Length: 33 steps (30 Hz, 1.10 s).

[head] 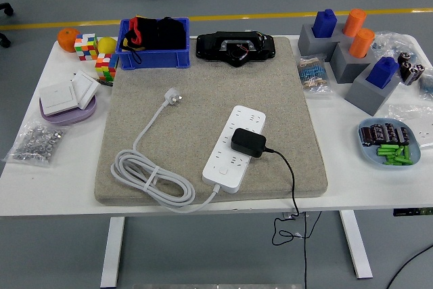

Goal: Press the white button,pick up the black plug,place it near the board,insert it into the board

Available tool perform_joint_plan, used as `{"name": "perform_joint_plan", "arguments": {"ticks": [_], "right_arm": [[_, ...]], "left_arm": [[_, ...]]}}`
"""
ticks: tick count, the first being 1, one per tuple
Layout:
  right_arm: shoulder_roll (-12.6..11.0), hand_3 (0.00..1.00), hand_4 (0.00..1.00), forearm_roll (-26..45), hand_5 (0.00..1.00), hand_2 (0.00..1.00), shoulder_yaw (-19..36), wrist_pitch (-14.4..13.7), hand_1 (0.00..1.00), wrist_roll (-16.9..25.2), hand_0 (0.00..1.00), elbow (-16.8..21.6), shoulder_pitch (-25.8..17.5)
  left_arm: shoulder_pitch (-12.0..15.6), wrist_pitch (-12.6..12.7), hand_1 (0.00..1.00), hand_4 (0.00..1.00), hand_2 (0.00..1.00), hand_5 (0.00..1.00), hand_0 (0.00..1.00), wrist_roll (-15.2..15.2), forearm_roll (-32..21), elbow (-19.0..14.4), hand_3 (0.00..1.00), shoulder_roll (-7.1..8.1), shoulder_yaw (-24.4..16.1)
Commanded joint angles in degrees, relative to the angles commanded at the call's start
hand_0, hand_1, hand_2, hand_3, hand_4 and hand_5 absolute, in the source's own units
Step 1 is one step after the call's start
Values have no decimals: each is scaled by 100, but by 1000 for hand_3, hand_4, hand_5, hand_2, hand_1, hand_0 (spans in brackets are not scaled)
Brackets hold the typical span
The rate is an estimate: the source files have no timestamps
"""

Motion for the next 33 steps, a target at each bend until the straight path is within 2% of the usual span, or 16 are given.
{"name": "perform_joint_plan", "arguments": {"ticks": [14, 24, 33], "right_arm": [[20, 612, 799, 19, 263, 628, 17, 41, 633, 24, 685, 5, -18], [31, 613, 797, 136, 264, 625, 26, 68, 632, 14, 685, 25, -16], [44, 612, 795, 111, 259, 622, 40, 70, 628, -16, 682, 28, 15]], "left_arm": [[48, 17, 664, 653, 590, 284, 708, 22, 115, 0, 681, 7, -160], [44, 26, 664, 651, 590, 283, 708, -3, 2, 0, 682, -84, -126], [22, 31, 664, 652, 589, 285, 708, 16, 66, 0, 682, -54, -184]]}}
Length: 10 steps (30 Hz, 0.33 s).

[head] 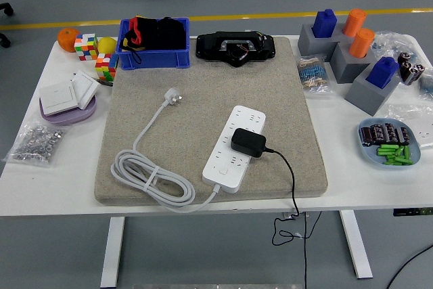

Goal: Press the white button,pick up the black plug,place it near the board,insert it into the board

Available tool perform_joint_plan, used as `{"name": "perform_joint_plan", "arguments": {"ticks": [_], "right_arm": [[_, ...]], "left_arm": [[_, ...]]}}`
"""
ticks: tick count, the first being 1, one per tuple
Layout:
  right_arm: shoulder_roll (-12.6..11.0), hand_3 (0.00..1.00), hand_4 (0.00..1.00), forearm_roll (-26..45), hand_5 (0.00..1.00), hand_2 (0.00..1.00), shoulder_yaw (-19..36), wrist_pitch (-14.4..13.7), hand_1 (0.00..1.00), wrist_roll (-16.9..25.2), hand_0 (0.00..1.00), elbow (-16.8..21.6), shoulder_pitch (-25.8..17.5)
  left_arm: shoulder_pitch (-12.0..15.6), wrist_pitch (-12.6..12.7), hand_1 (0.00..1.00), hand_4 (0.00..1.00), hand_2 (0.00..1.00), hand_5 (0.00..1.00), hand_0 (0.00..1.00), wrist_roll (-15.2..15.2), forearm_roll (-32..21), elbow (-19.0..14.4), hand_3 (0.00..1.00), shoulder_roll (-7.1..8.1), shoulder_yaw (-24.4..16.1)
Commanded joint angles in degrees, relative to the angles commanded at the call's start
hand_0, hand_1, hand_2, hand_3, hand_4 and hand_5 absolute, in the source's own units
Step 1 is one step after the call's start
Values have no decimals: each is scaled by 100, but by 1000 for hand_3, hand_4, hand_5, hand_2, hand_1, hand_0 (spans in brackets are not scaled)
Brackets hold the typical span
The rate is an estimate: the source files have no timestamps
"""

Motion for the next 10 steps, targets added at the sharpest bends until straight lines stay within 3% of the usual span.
{"name": "perform_joint_plan", "arguments": {"ticks": [10], "right_arm": [[-2, 609, 793, 3, 260, 619, 34, 0, 627, -4, 681, 24, 29]], "left_arm": [[-38, 7, 664, 651, 589, 284, 708, -8, -26, 0, 680, -18, 24]]}}
